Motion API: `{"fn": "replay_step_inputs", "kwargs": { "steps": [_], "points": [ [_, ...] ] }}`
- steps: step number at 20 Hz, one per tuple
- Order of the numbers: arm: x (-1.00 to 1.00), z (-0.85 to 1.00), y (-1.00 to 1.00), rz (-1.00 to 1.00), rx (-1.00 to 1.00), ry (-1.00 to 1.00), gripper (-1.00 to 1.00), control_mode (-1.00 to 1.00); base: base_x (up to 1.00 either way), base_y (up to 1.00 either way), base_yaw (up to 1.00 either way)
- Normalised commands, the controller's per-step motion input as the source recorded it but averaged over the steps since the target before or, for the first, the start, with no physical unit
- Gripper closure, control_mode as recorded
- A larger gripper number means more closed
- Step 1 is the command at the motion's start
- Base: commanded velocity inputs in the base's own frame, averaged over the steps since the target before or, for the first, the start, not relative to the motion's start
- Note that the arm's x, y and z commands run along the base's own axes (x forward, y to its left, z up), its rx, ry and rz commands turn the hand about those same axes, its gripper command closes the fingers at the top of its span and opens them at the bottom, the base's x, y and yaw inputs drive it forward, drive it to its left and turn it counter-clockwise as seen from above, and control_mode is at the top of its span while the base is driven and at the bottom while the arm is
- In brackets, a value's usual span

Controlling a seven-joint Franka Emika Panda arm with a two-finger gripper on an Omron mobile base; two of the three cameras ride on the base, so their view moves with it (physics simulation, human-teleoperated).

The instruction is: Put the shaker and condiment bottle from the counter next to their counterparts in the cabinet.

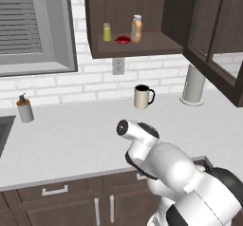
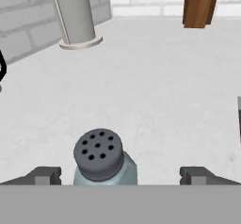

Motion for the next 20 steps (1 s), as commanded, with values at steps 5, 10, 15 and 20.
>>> {"fn": "replay_step_inputs", "kwargs": {
  "steps": [5,10,15,20],
  "points": [
    [0.05,-0.03,-0.09,0.0,0.0,0.0,-1.0,-1.0,0.0,0.0,0.0],
    [0.06,-0.06,-0.06,0.0,0.0,0.0,-1.0,-1.0,0.0,0.0,0.0],
    [0.05,-0.05,-0.05,0.0,0.0,0.0,-1.0,-1.0,0.0,0.0,0.0],
    [0.06,-0.03,0.0,0.0,0.0,0.0,-1.0,-1.0,0.0,0.0,0.0]
  ]
}}
